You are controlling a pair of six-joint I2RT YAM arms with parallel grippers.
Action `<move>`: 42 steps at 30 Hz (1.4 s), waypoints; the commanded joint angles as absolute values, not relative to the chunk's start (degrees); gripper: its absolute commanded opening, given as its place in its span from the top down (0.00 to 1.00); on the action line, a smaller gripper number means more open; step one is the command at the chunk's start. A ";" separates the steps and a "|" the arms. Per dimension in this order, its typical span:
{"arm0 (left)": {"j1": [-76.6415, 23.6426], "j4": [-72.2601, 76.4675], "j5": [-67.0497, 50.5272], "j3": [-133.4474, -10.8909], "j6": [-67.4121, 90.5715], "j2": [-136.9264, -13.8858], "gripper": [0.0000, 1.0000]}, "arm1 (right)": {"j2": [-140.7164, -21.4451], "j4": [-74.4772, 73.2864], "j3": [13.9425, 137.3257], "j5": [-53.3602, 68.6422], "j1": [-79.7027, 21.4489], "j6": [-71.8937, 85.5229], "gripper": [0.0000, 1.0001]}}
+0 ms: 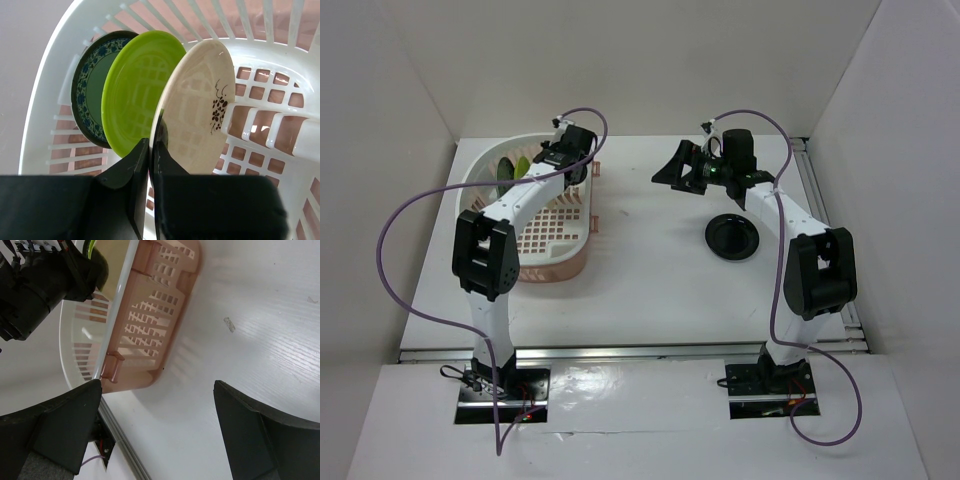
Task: Load the plates into the dish rack
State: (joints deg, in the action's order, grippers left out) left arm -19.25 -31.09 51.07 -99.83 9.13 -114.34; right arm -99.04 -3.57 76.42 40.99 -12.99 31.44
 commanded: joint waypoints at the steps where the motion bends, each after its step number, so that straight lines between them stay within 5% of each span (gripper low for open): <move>1: -18.98 -29.53 51.06 -100.37 9.58 -115.49 0.80 | -98.61 -2.11 76.90 41.66 -13.36 30.41 0.00; 16: -18.98 -30.59 49.92 -99.84 10.11 -116.54 0.52 | -98.09 -2.11 76.38 41.66 -13.36 30.41 0.00; 36: -18.98 -30.59 50.45 -101.51 11.87 -111.45 0.32 | -99.22 -3.87 76.38 37.71 -13.36 29.27 0.00; 39: -18.98 -32.78 47.74 -103.44 13.00 -107.33 0.23 | -99.76 -7.81 78.57 31.94 -13.36 26.55 0.00; 41: -18.98 -33.31 42.65 -104.06 14.32 -102.15 0.00 | -100.28 -11.40 80.50 27.97 -13.36 24.35 0.00; 42: -18.98 -33.31 40.10 -104.06 14.33 -100.04 0.00 | -100.28 -12.12 80.51 25.95 -13.36 24.35 0.00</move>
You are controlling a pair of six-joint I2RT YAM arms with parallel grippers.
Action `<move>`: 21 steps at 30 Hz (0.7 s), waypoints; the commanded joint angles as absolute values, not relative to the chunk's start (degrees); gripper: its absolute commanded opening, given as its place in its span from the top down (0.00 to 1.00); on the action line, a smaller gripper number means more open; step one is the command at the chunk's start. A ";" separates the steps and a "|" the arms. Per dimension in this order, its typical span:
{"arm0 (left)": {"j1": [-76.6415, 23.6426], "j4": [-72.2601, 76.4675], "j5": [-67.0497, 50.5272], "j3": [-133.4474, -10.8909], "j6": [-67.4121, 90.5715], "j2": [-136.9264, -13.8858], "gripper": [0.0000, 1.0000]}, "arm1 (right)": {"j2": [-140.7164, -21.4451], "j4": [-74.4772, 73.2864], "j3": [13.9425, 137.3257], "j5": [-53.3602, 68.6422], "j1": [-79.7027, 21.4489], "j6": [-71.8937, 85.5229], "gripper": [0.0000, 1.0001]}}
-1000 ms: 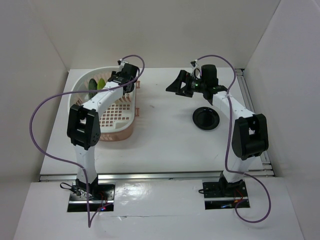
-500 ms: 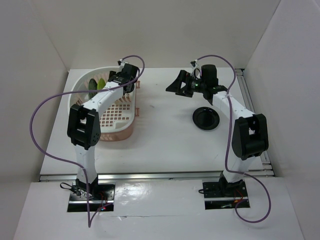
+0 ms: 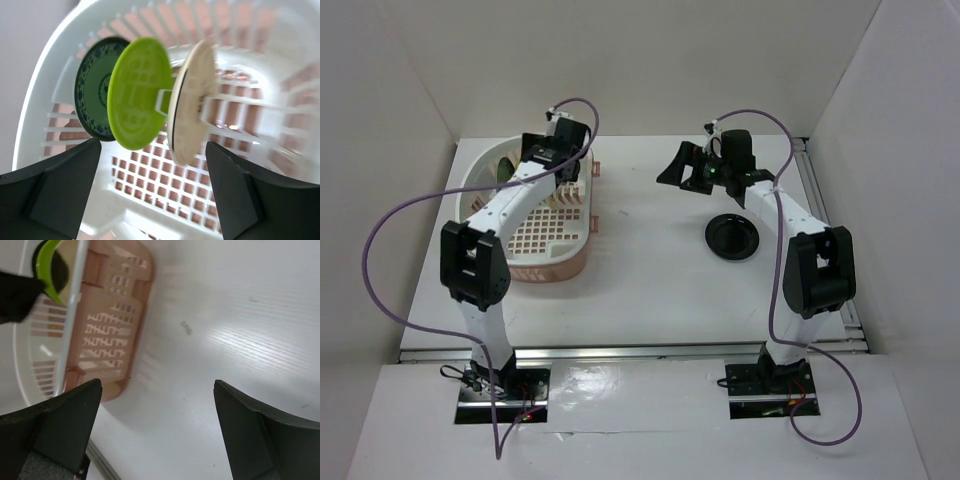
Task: Load the plates into the dish rack
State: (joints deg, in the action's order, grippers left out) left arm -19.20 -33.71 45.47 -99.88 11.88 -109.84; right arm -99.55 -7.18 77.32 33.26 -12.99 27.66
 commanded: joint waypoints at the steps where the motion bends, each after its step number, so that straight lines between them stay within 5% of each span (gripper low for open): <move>1: -18.98 -32.79 33.99 -103.02 15.02 -97.76 0.00 | -100.28 -12.13 80.51 24.62 -11.88 24.35 0.00; 7: -18.98 -29.53 15.41 -96.50 18.27 -86.57 0.00 | -99.58 -9.14 74.98 25.84 -3.35 30.84 0.00; 13: -18.46 -18.74 -8.84 -84.57 25.48 -74.90 0.00 | -89.76 -13.37 67.43 9.15 5.16 33.29 0.00; 21: -23.19 -19.78 -9.93 -84.12 27.33 -74.36 0.00 | -82.01 -10.54 51.07 9.14 12.56 35.42 0.00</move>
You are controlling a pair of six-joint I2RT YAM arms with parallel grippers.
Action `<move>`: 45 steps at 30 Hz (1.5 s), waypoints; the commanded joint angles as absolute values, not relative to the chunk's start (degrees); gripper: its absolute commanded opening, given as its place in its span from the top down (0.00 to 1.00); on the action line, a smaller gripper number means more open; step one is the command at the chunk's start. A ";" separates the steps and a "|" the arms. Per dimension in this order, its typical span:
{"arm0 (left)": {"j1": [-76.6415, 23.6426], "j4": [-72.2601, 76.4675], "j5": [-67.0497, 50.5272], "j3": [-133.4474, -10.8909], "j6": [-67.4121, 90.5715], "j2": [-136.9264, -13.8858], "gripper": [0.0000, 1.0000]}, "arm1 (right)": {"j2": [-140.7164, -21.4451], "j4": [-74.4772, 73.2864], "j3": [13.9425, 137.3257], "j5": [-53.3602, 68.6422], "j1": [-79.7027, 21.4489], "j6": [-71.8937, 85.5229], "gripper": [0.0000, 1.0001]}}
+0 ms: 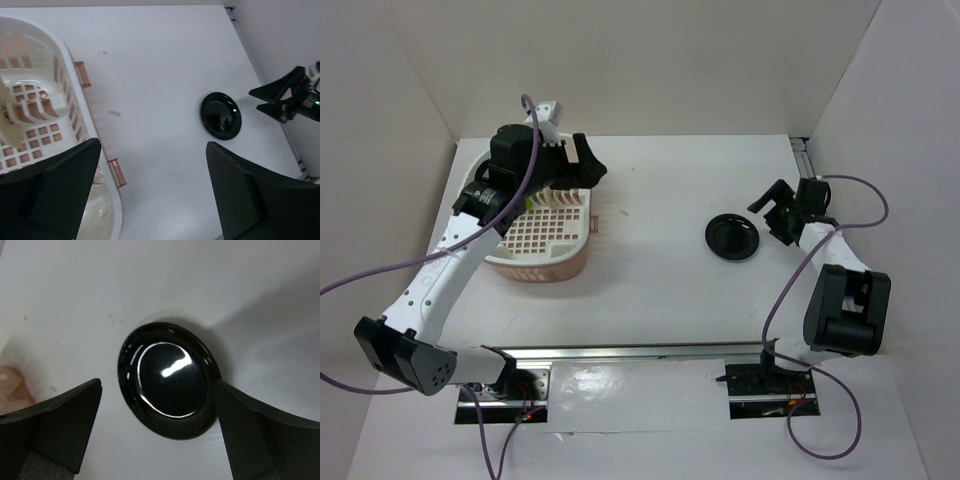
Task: Load the plates into the dish rack
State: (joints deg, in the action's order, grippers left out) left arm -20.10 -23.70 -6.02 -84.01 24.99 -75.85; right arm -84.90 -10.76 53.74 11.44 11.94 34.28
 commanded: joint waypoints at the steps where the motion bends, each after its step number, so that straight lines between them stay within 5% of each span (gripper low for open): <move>1: -24.42 -19.78 -8.97 -84.11 27.33 -74.36 0.00 | -82.00 -10.55 48.89 8.44 13.09 35.42 0.00; 11: -27.60 -20.30 -12.04 -85.34 27.95 -74.88 0.00 | -85.08 -5.46 42.02 14.50 15.91 34.81 0.08; 24: -27.60 -23.20 -8.00 -88.67 27.33 -75.67 0.00 | -93.16 6.58 35.87 19.78 16.44 36.29 0.33; 28: -27.60 -23.82 -8.00 -89.38 27.33 -76.99 0.00 | -93.87 7.38 34.64 19.78 16.44 36.30 0.55; 36: -27.60 -23.82 -9.76 -89.91 27.86 -79.37 0.00 | -93.87 7.38 34.10 16.88 16.44 37.35 0.78; 37: -27.60 -23.82 -9.76 -89.91 27.86 -79.37 0.00 | -94.48 7.38 34.10 16.88 16.44 37.35 0.95; 38: -27.60 -23.82 -9.76 -89.91 27.86 -79.37 0.00 | -94.48 7.38 34.10 16.88 16.44 37.88 1.00; 45: -27.60 -24.43 -8.27 -88.68 27.86 -80.50 0.00 | -93.17 10.90 35.23 23.53 15.91 41.30 1.00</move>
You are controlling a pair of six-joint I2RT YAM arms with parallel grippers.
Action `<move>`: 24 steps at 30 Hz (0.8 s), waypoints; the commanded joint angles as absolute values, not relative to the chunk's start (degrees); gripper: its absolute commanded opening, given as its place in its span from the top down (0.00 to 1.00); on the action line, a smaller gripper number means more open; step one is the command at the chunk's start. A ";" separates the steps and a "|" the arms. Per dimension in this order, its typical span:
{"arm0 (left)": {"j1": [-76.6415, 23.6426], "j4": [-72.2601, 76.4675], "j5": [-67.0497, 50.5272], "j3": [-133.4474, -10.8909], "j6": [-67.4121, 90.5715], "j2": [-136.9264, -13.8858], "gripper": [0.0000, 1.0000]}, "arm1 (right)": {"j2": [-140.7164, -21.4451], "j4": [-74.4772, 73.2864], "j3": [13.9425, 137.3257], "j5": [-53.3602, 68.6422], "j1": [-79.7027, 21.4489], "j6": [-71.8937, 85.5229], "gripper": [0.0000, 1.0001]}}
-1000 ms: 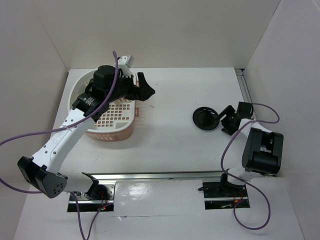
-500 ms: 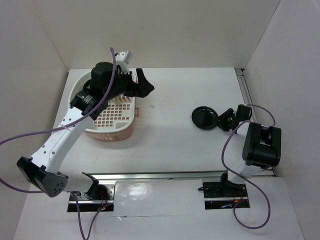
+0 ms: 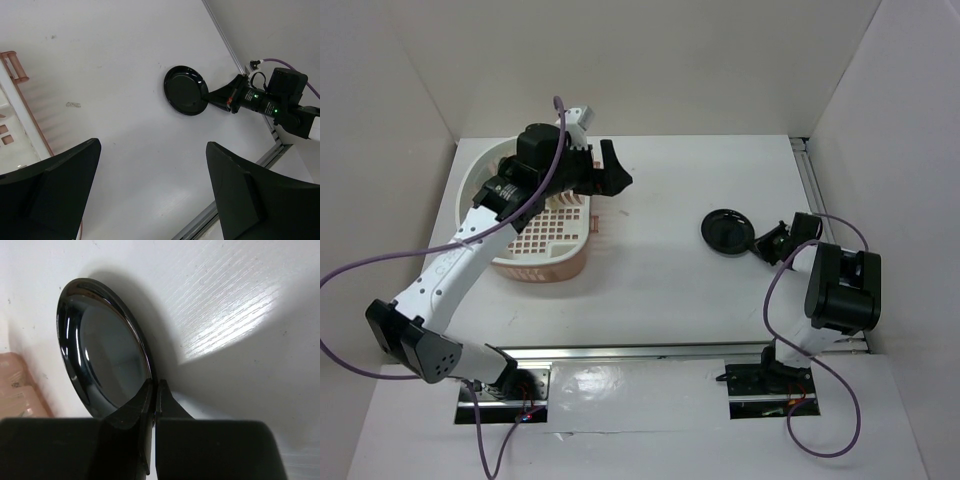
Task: Load the plates into the dish rack
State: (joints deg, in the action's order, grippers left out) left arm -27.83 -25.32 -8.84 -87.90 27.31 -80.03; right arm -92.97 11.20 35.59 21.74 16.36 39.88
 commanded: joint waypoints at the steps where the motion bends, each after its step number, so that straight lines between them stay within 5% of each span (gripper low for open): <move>1: -27.60 -24.43 -8.26 -89.55 27.25 -80.51 0.00 | -91.86 11.42 36.20 24.51 15.91 41.92 1.00; 8: -27.60 -25.58 -8.79 -95.27 26.72 -87.27 0.00 | -83.33 17.30 45.61 30.84 9.59 43.68 1.00; 22: -27.60 -28.12 -8.17 -104.94 25.66 -98.70 0.05 | -84.81 22.06 61.87 48.33 -6.76 41.14 1.00; 24: -27.60 -28.12 -8.70 -105.47 25.66 -99.31 0.20 | -85.42 22.06 62.75 48.34 -7.82 41.13 1.00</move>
State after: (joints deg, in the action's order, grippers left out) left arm -27.79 -29.43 -7.38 -102.50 26.96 -98.94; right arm -85.10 17.47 59.46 44.49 -6.98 42.04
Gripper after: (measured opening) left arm 0.832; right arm 0.026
